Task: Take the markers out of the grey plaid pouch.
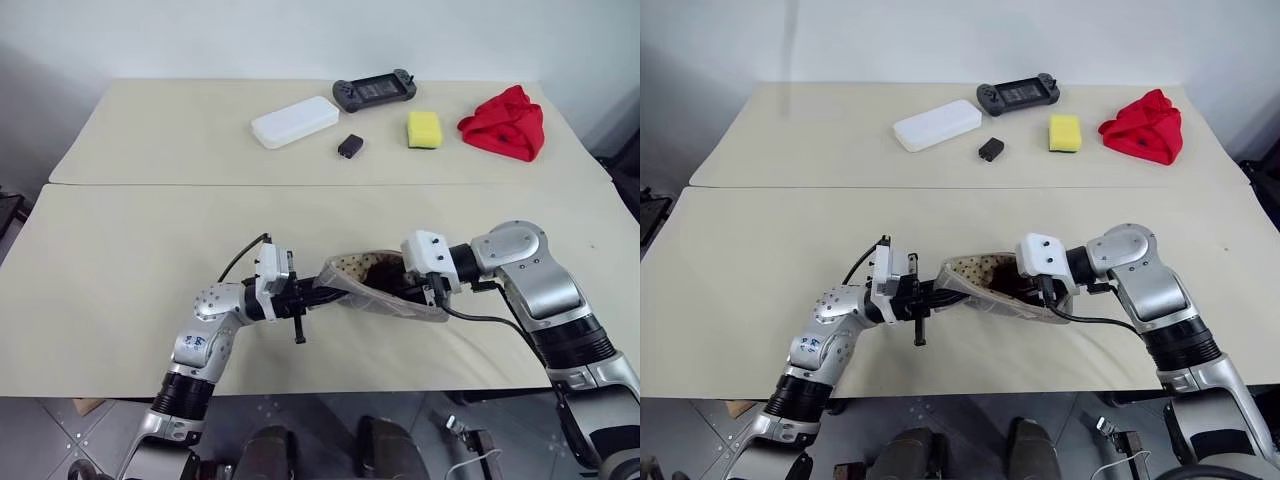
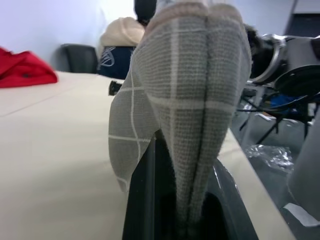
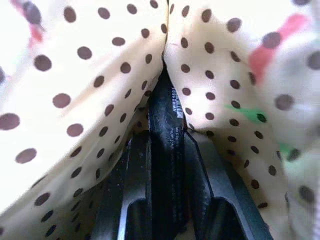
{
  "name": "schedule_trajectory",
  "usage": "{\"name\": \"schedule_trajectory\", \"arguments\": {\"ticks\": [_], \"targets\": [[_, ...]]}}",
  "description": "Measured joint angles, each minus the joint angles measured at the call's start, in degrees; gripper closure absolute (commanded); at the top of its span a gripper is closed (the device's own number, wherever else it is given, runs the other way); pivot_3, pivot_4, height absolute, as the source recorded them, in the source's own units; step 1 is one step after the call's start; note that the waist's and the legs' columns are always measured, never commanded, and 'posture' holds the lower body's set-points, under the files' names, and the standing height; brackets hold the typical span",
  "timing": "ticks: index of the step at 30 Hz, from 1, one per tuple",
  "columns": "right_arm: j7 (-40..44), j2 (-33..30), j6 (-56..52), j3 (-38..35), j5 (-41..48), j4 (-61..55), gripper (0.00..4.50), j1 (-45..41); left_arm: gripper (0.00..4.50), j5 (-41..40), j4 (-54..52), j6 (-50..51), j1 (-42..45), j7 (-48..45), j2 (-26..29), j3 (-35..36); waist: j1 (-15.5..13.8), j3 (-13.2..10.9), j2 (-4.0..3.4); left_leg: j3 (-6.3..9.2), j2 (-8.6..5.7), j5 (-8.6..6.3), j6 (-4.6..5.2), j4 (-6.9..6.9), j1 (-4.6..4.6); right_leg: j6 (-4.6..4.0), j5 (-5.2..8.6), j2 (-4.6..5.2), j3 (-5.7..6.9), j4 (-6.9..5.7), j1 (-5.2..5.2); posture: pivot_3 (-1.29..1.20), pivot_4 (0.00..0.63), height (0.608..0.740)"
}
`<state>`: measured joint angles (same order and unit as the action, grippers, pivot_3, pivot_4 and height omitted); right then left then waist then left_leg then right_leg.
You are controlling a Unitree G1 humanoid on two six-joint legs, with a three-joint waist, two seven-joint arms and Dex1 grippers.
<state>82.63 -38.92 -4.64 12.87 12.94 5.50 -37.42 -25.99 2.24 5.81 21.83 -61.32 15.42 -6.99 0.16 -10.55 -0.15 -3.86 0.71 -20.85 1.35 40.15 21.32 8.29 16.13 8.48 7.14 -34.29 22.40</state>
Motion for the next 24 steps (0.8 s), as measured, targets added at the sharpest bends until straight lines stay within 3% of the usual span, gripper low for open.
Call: {"name": "schedule_trajectory", "arguments": {"ticks": [6,9,15,20,24], "targets": [[-1.4,0.4,14.5,1.1,-4.3,6.1,3.96,-1.3,4.5,-0.3,0.6,1.8,-0.2,1.5,0.0,-0.7,0.0,0.0,-0.01,0.0,-0.01,0.0,0.0,-0.01,-0.01,0.0,0.0,0.01,-0.04,0.0,0.02,0.0,0.15,0.74],[-4.5,0.4,15.8,2.8,-7.7,7.2,3.96,-2.8,4.5,-0.4,0.8,2.9,-0.5,2.6,0.4,-0.6,-0.1,0.0,-0.01,0.01,-0.02,0.0,0.0,-0.01,-0.01,0.0,0.0,0.01,-0.05,-0.01,0.02,0.0,0.15,0.74],[-11.6,0.2,1.5,5.6,-15.8,4.8,3.96,-6.4,4.5,0.3,2.1,2.2,-1.0,4.5,1.2,0.6,-0.2,0.0,-0.02,0.07,-0.02,0.0,-0.01,0.01,0.02,0.0,0.0,0.02,-0.04,-0.03,0.04,0.0,0.15,0.74],[-5.6,-0.7,-16.5,5.6,-8.4,2.6,3.96,-6.8,4.5,2.7,2.8,-2.3,-0.9,2.7,2.6,-1.1,-0.3,0.0,-0.02,0.06,-0.04,0.0,0.0,0.0,0.04,-0.01,0.0,0.02,-0.01,-0.01,0.03,0.0,0.15,0.74],[-2.8,-1.0,-17.8,5.6,-6.1,5.2,3.96,-7.5,4.5,3.8,3.1,-4.1,-0.6,2.2,2.6,-2.2,-0.1,0.0,-0.02,0.03,-0.03,0.0,0.0,0.0,0.04,0.0,0.0,0.02,-0.01,-0.01,0.04,0.0,0.15,0.74]]}}
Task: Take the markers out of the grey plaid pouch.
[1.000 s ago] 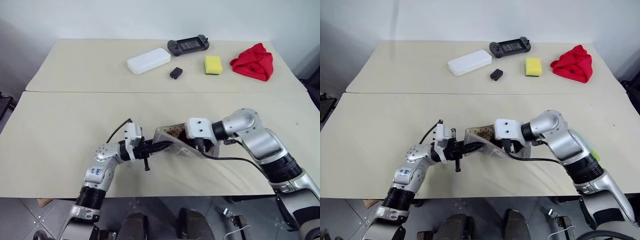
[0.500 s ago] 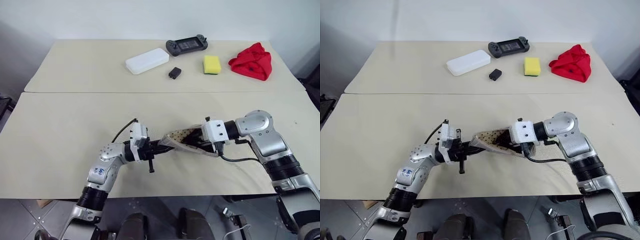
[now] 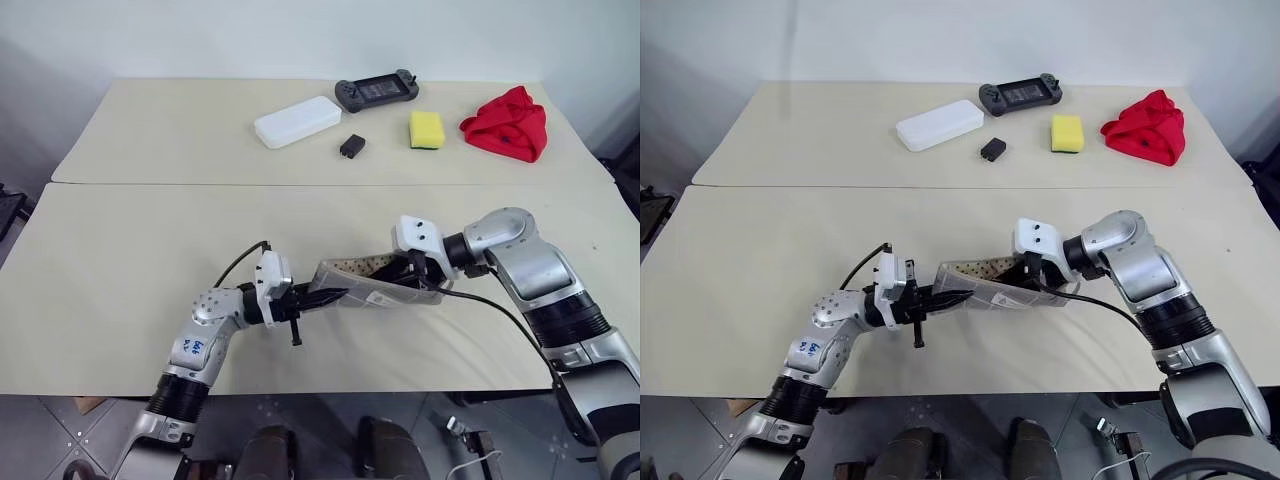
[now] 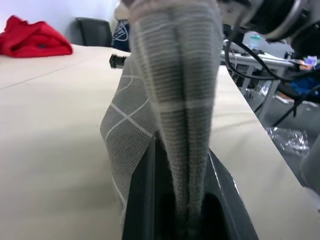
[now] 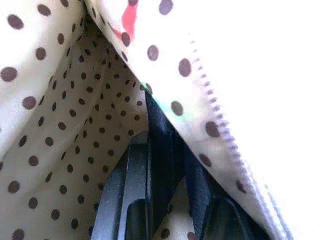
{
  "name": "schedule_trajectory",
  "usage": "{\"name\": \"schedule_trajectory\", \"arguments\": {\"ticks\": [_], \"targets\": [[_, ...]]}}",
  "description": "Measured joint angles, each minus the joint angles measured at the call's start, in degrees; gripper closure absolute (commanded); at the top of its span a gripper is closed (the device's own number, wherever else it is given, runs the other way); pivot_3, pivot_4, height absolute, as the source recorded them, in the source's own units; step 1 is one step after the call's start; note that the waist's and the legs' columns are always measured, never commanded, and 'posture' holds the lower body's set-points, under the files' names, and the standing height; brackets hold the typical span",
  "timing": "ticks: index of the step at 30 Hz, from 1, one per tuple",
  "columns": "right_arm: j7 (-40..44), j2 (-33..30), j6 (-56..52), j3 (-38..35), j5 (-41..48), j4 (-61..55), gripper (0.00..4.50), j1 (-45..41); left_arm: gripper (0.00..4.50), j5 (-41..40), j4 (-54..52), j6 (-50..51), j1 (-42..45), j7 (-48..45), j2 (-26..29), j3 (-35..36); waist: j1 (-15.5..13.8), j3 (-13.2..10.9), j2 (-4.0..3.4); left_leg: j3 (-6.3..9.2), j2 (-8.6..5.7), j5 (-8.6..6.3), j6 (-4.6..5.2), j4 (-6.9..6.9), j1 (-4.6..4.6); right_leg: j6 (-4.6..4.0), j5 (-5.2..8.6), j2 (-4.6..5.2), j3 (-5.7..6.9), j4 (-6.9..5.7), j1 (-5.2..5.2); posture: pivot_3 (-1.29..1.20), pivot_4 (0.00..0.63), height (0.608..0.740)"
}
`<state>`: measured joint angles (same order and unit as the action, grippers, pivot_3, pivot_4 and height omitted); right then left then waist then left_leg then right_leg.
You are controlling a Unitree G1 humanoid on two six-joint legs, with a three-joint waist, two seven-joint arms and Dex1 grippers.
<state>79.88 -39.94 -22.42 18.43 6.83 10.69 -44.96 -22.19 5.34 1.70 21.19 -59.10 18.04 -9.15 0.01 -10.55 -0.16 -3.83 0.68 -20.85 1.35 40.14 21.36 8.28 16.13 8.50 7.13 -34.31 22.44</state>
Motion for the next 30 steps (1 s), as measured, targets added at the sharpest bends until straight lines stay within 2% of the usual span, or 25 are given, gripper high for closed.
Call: {"name": "schedule_trajectory", "arguments": {"ticks": [4,7,13,16,19,23,26,30], "targets": [[-0.1,0.0,0.4,0.2,1.0,1.3,3.96,0.0,4.5,0.4,0.8,-1.4,0.2,-0.4,0.1,-0.3,0.0,0.0,0.0,-0.02,0.0,0.0,0.0,0.0,0.0,0.0,0.0,0.0,0.0,0.0,0.0,0.0,0.15,0.74],[-4.8,0.1,2.1,3.2,-2.6,1.2,3.96,-1.1,4.5,1.7,2.9,-3.2,0.6,0.1,0.1,-0.2,0.1,0.0,0.02,-0.03,0.01,0.0,-0.01,0.02,-0.04,0.0,0.0,0.0,-0.01,-0.04,-0.02,0.0,0.15,0.74],[-12.5,1.7,-1.5,3.6,-5.1,-4.5,3.96,1.6,4.5,5.2,5.3,-9.4,1.0,0.2,0.4,0.0,0.3,0.2,0.23,-0.06,0.06,0.03,-0.06,0.04,-0.17,-0.04,-0.01,-0.01,-0.07,-0.14,-0.05,0.0,0.15,0.74],[-15.3,4.3,-8.5,1.9,-4.5,-7.4,3.96,3.2,4.5,8.3,7.0,-15.0,1.5,0.2,1.4,-0.1,0.8,0.4,0.5,-0.06,0.14,0.08,-0.14,0.04,-0.23,-0.16,-0.04,-0.06,-0.07,-0.21,-0.05,0.0,0.15,0.74],[-15.3,6.7,-20.0,-0.9,-0.1,-7.9,3.96,3.2,4.5,10.1,7.9,-19.0,2.0,0.1,2.3,-0.4,1.3,0.4,0.52,-0.01,0.18,0.09,-0.16,0.04,-0.23,-0.24,-0.06,-0.06,-0.05,-0.25,-0.04,0.0,0.15,0.74],[-13.6,5.3,-25.7,-1.4,3.6,-8.0,3.96,3.0,4.5,10.9,8.4,-21.8,1.7,-1.2,2.5,-1.8,1.3,0.4,0.47,0.02,0.15,0.08,-0.14,-0.02,-0.17,-0.25,-0.06,-0.03,-0.04,-0.22,0.01,0.0,0.15,0.74],[-10.6,4.1,-21.3,-4.1,6.8,-7.7,3.96,5.0,4.5,7.6,8.1,-18.5,0.4,-1.4,0.9,-1.3,1.0,0.4,0.4,0.02,0.07,0.07,-0.1,-0.02,-0.08,-0.23,-0.06,0.04,-0.03,-0.18,0.04,0.0,0.15,0.74],[-1.9,0.4,-5.5,-6.5,8.6,-7.1,3.96,7.4,4.5,4.1,5.9,-12.3,-0.5,-2.4,0.8,-1.0,0.2,0.3,0.35,-0.03,0.05,0.07,-0.09,-0.03,-0.07,-0.21,-0.07,0.01,-0.02,-0.12,0.05,0.0,0.15,0.74]]}}
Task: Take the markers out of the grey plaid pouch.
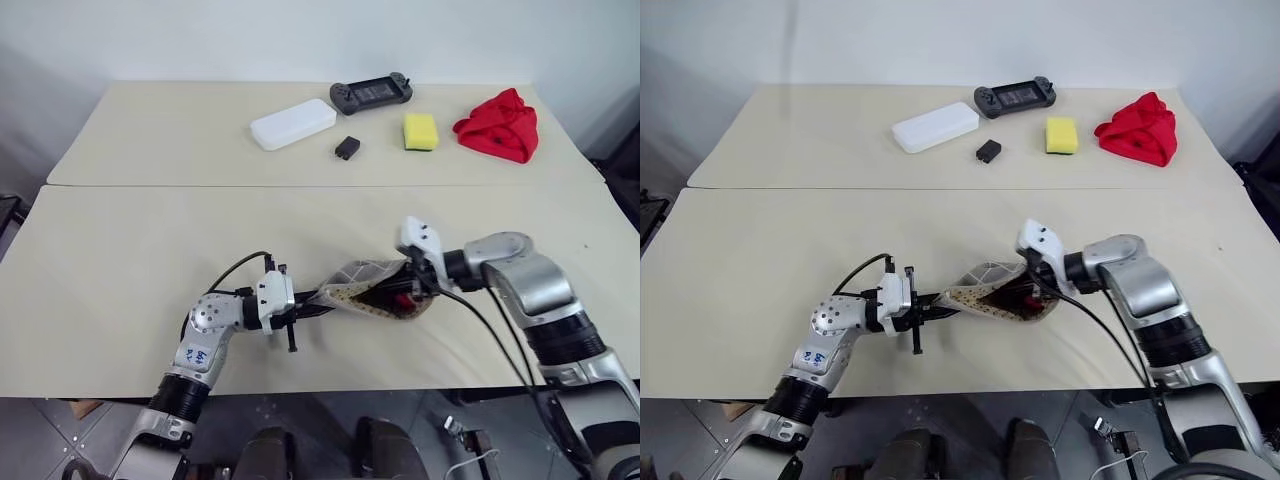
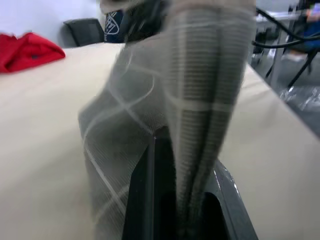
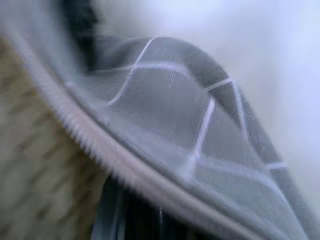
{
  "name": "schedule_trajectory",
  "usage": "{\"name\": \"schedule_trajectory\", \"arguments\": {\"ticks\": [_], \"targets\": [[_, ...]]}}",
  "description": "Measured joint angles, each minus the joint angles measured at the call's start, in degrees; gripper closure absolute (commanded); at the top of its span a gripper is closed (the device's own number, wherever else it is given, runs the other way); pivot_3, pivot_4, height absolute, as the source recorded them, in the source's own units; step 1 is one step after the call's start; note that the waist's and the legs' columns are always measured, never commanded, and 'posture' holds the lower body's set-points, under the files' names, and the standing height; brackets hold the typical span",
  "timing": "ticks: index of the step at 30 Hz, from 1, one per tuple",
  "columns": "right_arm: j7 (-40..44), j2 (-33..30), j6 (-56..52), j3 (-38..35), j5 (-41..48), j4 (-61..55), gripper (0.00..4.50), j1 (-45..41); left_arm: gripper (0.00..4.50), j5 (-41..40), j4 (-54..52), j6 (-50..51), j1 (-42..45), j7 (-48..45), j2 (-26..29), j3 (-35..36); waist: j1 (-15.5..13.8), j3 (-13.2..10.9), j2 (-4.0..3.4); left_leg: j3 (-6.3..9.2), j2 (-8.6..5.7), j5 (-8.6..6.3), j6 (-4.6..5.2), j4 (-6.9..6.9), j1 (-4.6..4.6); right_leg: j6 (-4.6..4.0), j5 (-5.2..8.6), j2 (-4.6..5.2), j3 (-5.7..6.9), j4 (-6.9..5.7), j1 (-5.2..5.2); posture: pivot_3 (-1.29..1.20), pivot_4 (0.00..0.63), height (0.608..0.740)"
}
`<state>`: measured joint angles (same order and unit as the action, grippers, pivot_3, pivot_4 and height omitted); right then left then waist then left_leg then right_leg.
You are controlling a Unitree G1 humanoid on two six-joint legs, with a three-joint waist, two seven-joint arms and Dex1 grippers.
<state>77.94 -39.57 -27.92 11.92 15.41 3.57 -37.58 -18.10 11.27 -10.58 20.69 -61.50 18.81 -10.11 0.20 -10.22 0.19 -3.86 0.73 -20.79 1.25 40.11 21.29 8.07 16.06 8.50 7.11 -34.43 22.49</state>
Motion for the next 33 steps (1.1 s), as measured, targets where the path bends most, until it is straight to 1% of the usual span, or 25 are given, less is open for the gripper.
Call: {"name": "schedule_trajectory", "arguments": {"ticks": [7,10,12,15,18,22,24,26,28,30,33], "targets": [[6.6,-0.5,8.8,-5.2,5.2,2.5,3.96,0.0,4.5,-8.8,-7.2,12.8,-0.7,0.6,-0.2,1.3,-0.2,0.0,-0.01,0.04,0.02,0.0,0.0,0.0,0.0,0.0,0.0,0.0,0.01,0.0,-0.02,0.0,0.15,0.74],[8.7,-1.9,16.6,-5.0,3.6,2.5,3.96,0.0,4.5,-10.9,-8.6,16.8,-0.9,0.8,-0.4,1.4,-0.2,0.0,-0.01,0.03,0.0,0.0,0.0,0.0,0.0,0.0,0.0,0.0,0.01,0.02,-0.02,0.0,0.15,0.74],[8.7,-2.6,19.5,-4.0,1.6,3.0,3.96,-0.2,4.5,-11.1,-8.3,18.9,-1.1,1.1,-0.7,1.4,-0.2,0.0,-0.01,0.01,0.0,0.0,0.0,0.0,0.0,0.0,0.0,-0.01,0.02,0.01,-0.03,0.0,0.15,0.74],[4.9,-3.5,18.6,0.3,-4.5,3.9,3.96,-1.2,4.5,-10.3,-7.8,20.5,-1.2,1.8,-0.5,1.2,-0.1,0.0,-0.02,0.0,0.02,0.01,-0.02,0.0,-0.01,0.0,0.0,-0.01,0.01,-0.01,-0.01,0.0,0.15,0.74],[0.5,-3.8,13.7,4.4,-9.7,2.6,3.96,-2.6,4.5,-8.8,-7.5,20.6,-1.2,2.1,-0.5,0.9,-0.1,0.0,-0.03,0.01,0.03,0.01,-0.02,0.0,0.0,-0.01,0.0,-0.01,0.01,0.0,0.0,0.0,0.15,0.74],[-4.2,-3.7,4.2,7.2,-13.3,-2.0,3.96,-4.4,4.5,-8.6,-7.5,20.6,-1.0,3.2,-1.7,1.1,-0.2,0.0,-0.03,0.04,0.04,0.01,-0.02,0.02,0.0,-0.01,0.0,-0.01,0.01,0.0,-0.01,0.0,0.15,0.74],[-5.1,-3.6,4.9,7.6,-14.0,-3.3,3.96,-4.2,4.5,-9.8,-7.6,22.5,-0.9,4.5,-3.0,2.5,-0.4,0.0,-0.03,0.06,0.01,0.01,-0.02,0.03,0.02,0.0,0.0,0.0,0.02,0.01,-0.02,0.0,0.15,0.74],[-4.2,-3.5,9.3,7.4,-13.1,-3.9,3.96,-3.6,4.5,-12.5,-7.7,26.0,-0.5,6.1,-3.8,5.1,-0.3,0.0,-0.03,0.06,0.01,0.01,-0.02,0.01,0.02,0.0,0.0,0.0,0.02,0.03,-0.02,0.0,0.15,0.74],[-1.7,-4.1,16.5,6.8,-11.9,-3.7,3.96,-3.3,4.5,-14.9,-8.2,29.5,0.3,7.0,-4.0,6.8,-0.3,0.0,-0.03,0.05,0.0,0.01,-0.02,0.0,0.01,0.0,0.0,-0.01,0.02,0.04,-0.02,0.0,0.15,0.74],[1.0,-4.3,22.3,4.1,-9.3,-2.2,3.96,-3.0,4.5,-16.6,-8.7,31.7,0.4,6.7,-3.9,7.3,-0.3,0.0,-0.02,0.06,0.0,0.01,-0.01,-0.01,0.01,0.01,0.0,-0.01,0.06,0.09,-0.06,0.0,0.15,0.74],[3.1,-3.0,27.7,0.8,-5.1,1.5,3.96,-2.3,4.5,-17.2,-9.1,32.5,0.3,5.5,-2.9,7.3,-0.2,0.0,-0.01,0.05,0.02,0.01,-0.02,-0.01,0.01,0.01,0.0,-0.03,0.08,0.1,-0.06,0.0,0.15,0.74]]}}
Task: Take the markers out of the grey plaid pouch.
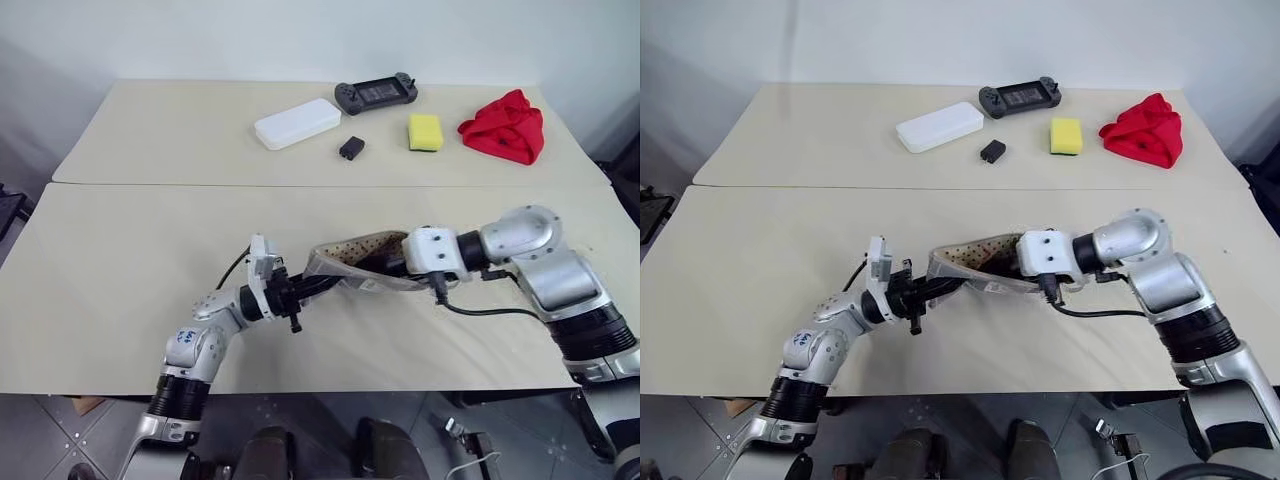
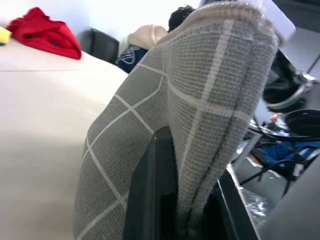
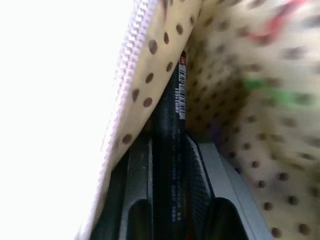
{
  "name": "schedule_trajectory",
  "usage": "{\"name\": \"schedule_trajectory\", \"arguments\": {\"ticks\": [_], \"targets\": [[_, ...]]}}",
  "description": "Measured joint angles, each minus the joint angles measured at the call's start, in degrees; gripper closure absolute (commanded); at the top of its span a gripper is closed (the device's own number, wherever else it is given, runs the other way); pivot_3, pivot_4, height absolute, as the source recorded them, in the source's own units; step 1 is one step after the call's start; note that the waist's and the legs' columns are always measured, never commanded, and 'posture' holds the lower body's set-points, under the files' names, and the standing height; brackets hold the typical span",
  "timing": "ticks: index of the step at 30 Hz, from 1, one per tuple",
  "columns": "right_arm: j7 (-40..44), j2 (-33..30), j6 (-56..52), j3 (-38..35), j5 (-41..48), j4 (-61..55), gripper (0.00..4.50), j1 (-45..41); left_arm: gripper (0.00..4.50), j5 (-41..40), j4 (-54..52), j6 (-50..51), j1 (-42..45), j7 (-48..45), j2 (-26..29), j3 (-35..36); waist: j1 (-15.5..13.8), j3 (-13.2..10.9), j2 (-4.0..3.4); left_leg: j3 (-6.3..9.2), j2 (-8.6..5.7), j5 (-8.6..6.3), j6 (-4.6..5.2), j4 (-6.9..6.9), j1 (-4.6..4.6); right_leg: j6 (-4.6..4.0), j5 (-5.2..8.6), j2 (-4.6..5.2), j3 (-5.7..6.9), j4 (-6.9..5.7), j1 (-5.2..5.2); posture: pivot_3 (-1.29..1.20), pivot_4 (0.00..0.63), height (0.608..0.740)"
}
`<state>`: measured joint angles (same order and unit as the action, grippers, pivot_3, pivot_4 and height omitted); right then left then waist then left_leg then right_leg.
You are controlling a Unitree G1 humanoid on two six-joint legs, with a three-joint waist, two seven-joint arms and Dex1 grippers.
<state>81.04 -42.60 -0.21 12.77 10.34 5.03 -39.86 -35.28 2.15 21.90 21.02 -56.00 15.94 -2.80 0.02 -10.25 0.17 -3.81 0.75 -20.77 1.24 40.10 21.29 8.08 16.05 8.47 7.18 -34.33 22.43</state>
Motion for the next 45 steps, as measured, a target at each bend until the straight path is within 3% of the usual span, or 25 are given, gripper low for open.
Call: {"name": "schedule_trajectory", "arguments": {"ticks": [6,15,18,22,24,27,30,33,40,45], "targets": [[0.8,1.8,7.1,-4.1,4.1,7.3,3.96,0.2,4.5,3.4,0.0,-3.4,-2.7,-2.9,3.2,-1.4,0.1,0.0,-0.02,-0.03,0.02,0.0,0.0,-0.02,-0.01,0.0,0.0,-0.02,-0.01,0.02,0.0,0.0,0.15,0.74],[0.5,2.7,-5.0,-9.6,14.2,6.3,3.96,-0.1,4.5,3.8,0.0,-3.6,-3.6,-2.4,2.7,-0.9,0.0,0.0,-0.04,0.02,0.04,0.0,0.0,-0.02,0.0,0.0,0.0,0.0,-0.02,0.0,0.01,0.0,0.15,0.74],[-2.1,2.3,-17.0,-12.8,22.5,-0.1,3.96,0.0,4.5,1.1,-0.6,0.4,-3.7,-2.2,3.0,0.8,0.0,0.0,-0.07,0.06,0.1,0.0,0.0,-0.01,0.01,0.0,0.0,0.01,-0.02,-0.02,0.03,0.0,0.15,0.74],[-12.0,1.8,-36.1,-20.9,37.4,-6.5,3.96,-1.8,4.5,-4.1,-2.6,8.1,-3.9,-1.9,5.3,3.9,0.0,0.0,-0.08,0.13,0.23,0.0,0.0,-0.01,0.01,-0.01,0.0,0.07,-0.02,-0.06,0.02,0.0,0.15,0.74],[-16.7,-1.8,-45.9,-24.3,42.6,-6.3,3.96,-2.1,4.5,-8.0,-3.8,14.4,-4.3,-1.2,7.7,5.6,-0.3,0.0,-0.08,0.19,0.2,-0.02,0.03,-0.01,0.03,-0.02,0.01,0.1,-0.01,-0.06,0.01,0.0,0.15,0.74],[-18.7,-10.1,-53.3,-25.0,41.4,-3.2,3.96,1.7,4.5,-12.8,-4.1,21.7,-5.7,-0.8,11.7,9.4,-0.8,0.0,-0.08,0.11,0.15,-0.09,0.14,-0.05,0.04,-0.02,0.01,0.12,-0.04,0.06,0.01,0.0,0.15,0.74],[-20.9,-13.7,-52.6,-22.3,34.3,0.1,3.96,7.6,4.5,-15.2,-4.5,26.2,-6.3,0.0,14.1,11.5,-0.8,0.0,-0.08,-0.01,-0.02,-0.1,0.15,-0.07,0.04,-0.01,0.0,0.09,-0.08,0.11,0.02,0.0,0.15,0.74],[-24.9,-14.4,-50.5,-20.3,26.6,5.2,3.96,13.9,4.5,-16.3,-5.1,28.3,-8.4,1.0,16.5,14.5,-0.8,-0.1,-0.14,-0.13,-0.04,-0.1,0.14,-0.12,0.04,0.0,0.0,0.08,-0.13,0.11,0.08,0.0,0.15,0.74],[-31.9,-13.2,-53.1,-20.4,22.1,6.6,3.96,14.6,4.5,-19.8,-6.7,32.0,-9.1,6.6,15.3,18.5,-0.2,-0.2,-0.43,-0.23,0.03,-0.05,0.06,-0.1,-0.01,0.04,-0.02,0.02,-0.21,0.07,0.1,0.0,0.15,0.74],[-31.8,-10.1,-46.3,-21.3,20.3,6.1,2.33,15.6,4.5,-25.6,-7.2,36.7,-9.3,14.4,13.0,23.1,-0.1,-0.2,-0.43,-0.2,0.01,-0.06,0.07,-0.09,0.0,0.06,-0.03,0.03,-0.23,0.09,0.08,0.0,0.15,0.74]]}}
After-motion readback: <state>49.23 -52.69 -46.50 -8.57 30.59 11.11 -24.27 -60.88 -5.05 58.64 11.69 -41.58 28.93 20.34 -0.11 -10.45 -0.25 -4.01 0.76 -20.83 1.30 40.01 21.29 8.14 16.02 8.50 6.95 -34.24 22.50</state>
